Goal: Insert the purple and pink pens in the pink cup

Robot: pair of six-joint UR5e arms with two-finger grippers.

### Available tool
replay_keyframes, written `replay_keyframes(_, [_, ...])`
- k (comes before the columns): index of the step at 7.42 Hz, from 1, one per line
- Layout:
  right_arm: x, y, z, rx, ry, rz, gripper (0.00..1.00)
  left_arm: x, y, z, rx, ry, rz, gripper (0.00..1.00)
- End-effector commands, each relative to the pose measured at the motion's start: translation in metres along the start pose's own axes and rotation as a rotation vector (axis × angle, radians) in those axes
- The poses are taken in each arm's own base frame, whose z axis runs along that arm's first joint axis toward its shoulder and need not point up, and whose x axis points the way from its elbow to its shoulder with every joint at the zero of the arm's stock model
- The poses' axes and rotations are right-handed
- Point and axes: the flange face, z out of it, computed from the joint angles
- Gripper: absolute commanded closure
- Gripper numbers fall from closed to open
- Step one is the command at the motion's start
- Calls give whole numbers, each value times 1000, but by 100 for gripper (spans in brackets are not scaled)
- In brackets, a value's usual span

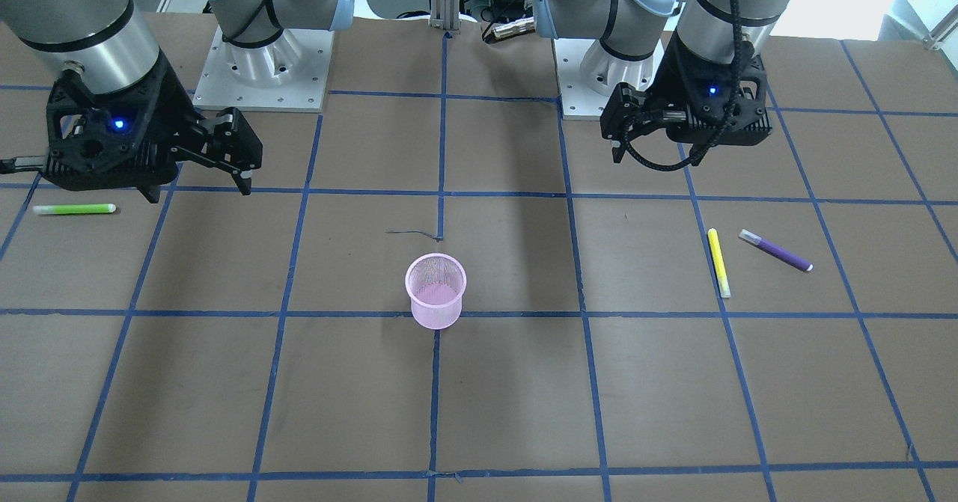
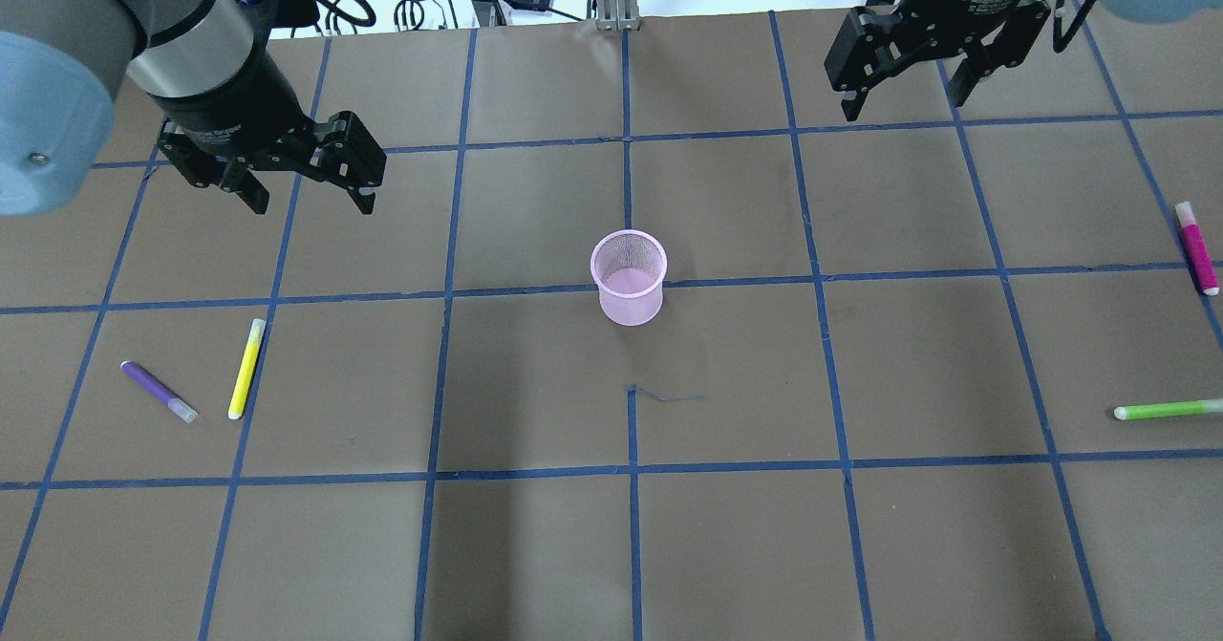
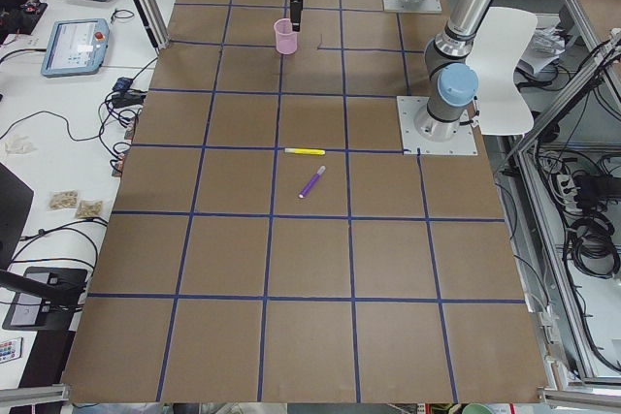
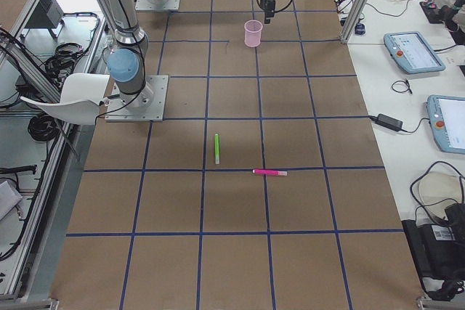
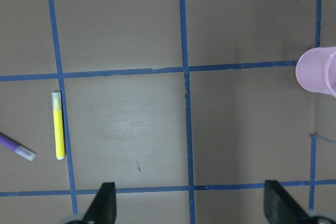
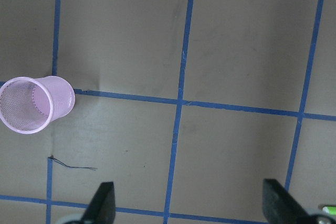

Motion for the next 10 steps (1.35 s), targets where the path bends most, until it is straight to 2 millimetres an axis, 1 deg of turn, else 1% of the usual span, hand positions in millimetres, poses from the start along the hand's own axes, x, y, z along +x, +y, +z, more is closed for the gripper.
replay_keyframes(1, [9, -12, 0, 58, 3, 8, 0, 0, 0, 1, 4, 2, -2, 0])
replay_keyframes(2, [36, -19, 9, 53, 18, 29, 0, -1, 2, -1, 1, 1, -3, 0])
replay_keyframes(3, [86, -17, 29, 21, 16, 101, 0, -12, -1, -1, 1, 2, -23, 0])
replay_keyframes(4, [145, -4, 56, -29, 3, 201, 0, -35, -7, 1, 3, 5, -82, 0])
replay_keyframes(5, [210, 13, 74, -48, -2, 272, 0, -70, -17, 11, -10, 7, -149, 0])
replay_keyframes(6, [275, 33, 92, -40, -2, 316, 0, -98, -20, 13, -9, 7, -202, 0])
replay_keyframes(7, [339, 50, 131, -32, 2, 301, 0, -125, -20, 14, -6, 8, -248, 0])
replay_keyframes(8, [404, 73, 179, -11, 13, 263, 0, -159, -19, 19, -12, 7, -315, 0])
replay_keyframes(9, [448, 91, 228, 13, 30, 261, 0, -202, -13, 39, -36, 21, -402, 0])
replay_keyframes(10, [464, 96, 263, 19, 27, 254, 0, -246, -10, 56, 21, 3, -492, 0])
